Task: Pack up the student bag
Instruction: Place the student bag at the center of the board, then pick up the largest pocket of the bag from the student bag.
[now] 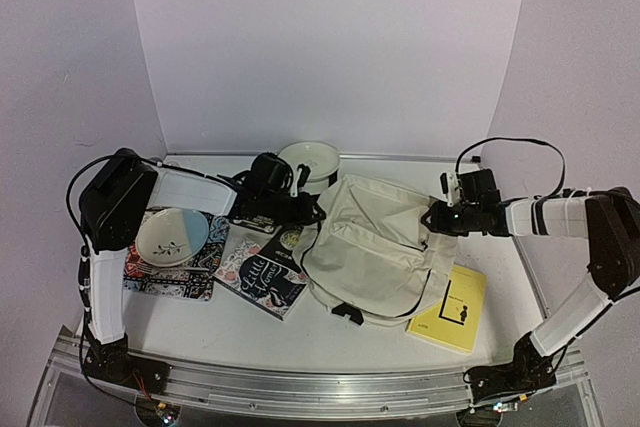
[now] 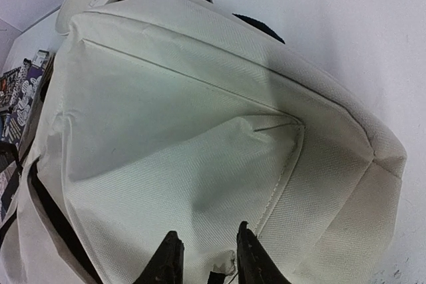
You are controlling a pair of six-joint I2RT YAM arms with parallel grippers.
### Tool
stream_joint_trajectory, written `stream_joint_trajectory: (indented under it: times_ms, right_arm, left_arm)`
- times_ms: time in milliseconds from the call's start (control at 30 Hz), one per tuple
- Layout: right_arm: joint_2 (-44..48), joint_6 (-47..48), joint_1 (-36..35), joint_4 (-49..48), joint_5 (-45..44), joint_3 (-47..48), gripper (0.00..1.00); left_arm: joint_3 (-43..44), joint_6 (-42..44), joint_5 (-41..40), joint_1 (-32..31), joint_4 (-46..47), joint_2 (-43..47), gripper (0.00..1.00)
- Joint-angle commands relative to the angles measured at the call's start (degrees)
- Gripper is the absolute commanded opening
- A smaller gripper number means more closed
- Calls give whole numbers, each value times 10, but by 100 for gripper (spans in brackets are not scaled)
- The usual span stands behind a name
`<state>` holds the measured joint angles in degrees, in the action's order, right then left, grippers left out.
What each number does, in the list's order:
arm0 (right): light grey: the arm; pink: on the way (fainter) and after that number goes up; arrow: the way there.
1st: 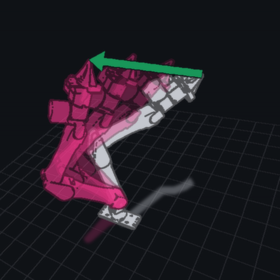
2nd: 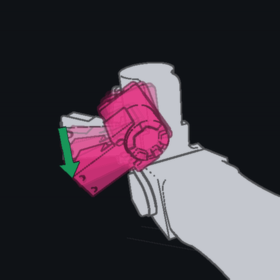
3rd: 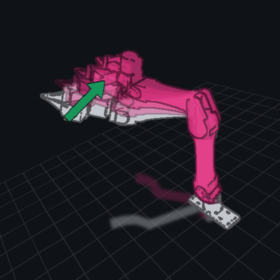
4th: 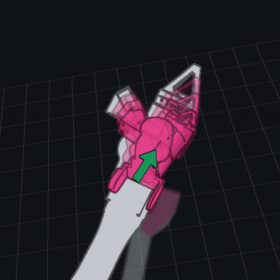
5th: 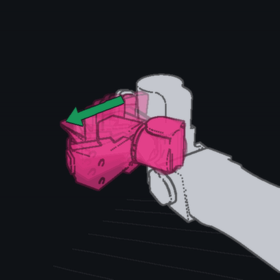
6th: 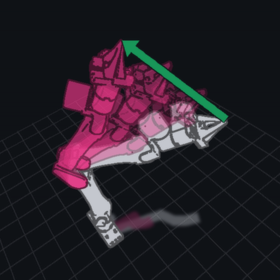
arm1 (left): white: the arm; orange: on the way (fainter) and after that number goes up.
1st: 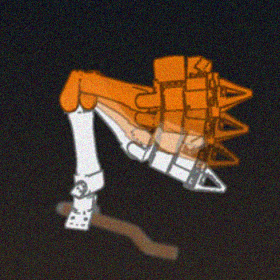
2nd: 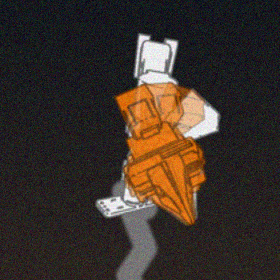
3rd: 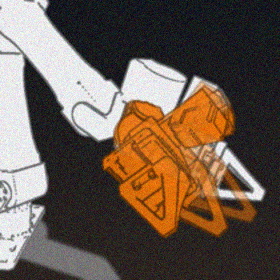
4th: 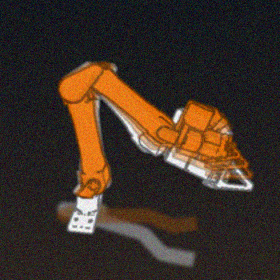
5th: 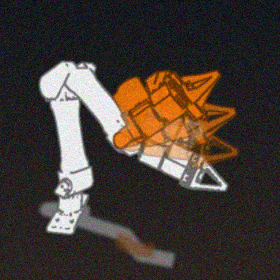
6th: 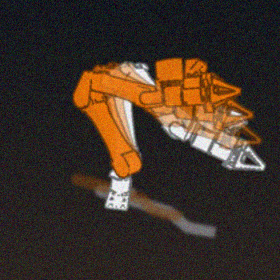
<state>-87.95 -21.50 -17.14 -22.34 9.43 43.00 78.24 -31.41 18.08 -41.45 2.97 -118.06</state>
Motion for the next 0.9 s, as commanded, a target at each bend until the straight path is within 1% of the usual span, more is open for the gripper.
stream_joint_trajectory:
  times_ms: [0, 133, 333, 467, 567, 800, 867]
  right_arm:
    - [20, 45, -10, 23, -5, 27, 37]
    - [45, 64, -30, 52, -22, 32, 46]
    - [61, 87, -93, 79, -54, 43, 56]
    - [38, 98, -138, 90, -73, 57, 61]
    - [14, 107, -168, 95, -81, 76, 64]
    - [-41, 129, -200, 103, -87, 134, 67]
    - [-58, 136, -204, 104, -84, 149, 67]
  left_arm:
    - [8, 52, -27, 1, -2, 48, 41]
    - [-3, 72, -51, 1, -24, 73, 55]
    - [-50, 87, -77, 1, -40, 119, 67]
    - [-71, 80, -75, 1, -49, 123, 69]
    - [-68, 63, -60, 1, -49, 109, 69]
    - [5, 28, -33, 1, -46, 39, 68]
    - [28, 25, -28, 1, -46, 16, 66]
